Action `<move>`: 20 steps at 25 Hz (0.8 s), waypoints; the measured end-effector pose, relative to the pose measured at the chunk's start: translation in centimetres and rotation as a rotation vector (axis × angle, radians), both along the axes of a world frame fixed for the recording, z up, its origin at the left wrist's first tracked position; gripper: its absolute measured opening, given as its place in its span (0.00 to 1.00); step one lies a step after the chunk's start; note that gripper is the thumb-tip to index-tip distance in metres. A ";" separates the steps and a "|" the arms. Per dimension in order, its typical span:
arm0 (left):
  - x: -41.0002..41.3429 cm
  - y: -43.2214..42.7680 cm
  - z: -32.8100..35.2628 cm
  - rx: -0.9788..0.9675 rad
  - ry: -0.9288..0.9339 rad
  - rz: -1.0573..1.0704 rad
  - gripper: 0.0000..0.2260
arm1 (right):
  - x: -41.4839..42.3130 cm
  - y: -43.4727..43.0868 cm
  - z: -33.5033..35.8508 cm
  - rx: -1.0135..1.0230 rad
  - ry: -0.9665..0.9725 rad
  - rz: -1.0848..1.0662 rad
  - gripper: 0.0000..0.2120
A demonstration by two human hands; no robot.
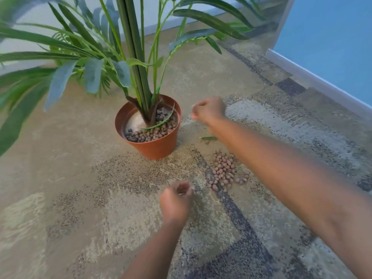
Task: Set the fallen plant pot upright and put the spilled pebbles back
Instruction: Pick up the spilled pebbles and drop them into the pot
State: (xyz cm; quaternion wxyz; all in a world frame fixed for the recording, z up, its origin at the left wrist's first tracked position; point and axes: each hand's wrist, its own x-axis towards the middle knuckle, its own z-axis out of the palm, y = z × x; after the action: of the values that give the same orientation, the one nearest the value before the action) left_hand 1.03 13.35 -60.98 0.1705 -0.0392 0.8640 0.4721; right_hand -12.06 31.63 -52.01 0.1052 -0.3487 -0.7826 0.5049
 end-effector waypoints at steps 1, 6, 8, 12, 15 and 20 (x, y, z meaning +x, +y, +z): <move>-0.5 0.0 0.0 0.002 0.019 0.013 0.08 | 1.0 2.7 -0.8 0.065 -0.025 -0.046 0.05; -1.5 1.2 0.6 0.029 0.022 0.059 0.05 | 4.5 9.1 -7.1 0.543 -0.290 0.164 0.09; -2.0 1.1 0.7 0.094 0.004 0.143 0.05 | 4.2 8.4 -8.9 0.645 -0.322 0.302 0.12; -2.3 -0.9 1.0 0.159 0.028 0.213 0.06 | 4.3 7.0 -11.0 0.845 -0.429 0.606 0.07; -1.5 -2.1 1.0 0.148 0.013 0.239 0.06 | 4.5 6.6 -9.8 0.721 -0.342 0.509 0.06; -1.3 -3.5 0.2 0.138 0.017 0.269 0.06 | 3.7 1.5 -2.1 0.304 0.213 0.215 0.11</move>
State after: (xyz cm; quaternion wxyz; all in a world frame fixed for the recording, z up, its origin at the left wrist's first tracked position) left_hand -0.24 9.87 -60.74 0.1008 -0.1387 0.8180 0.5491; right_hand -8.36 33.10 -54.13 0.1843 -0.1878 -0.8669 0.4235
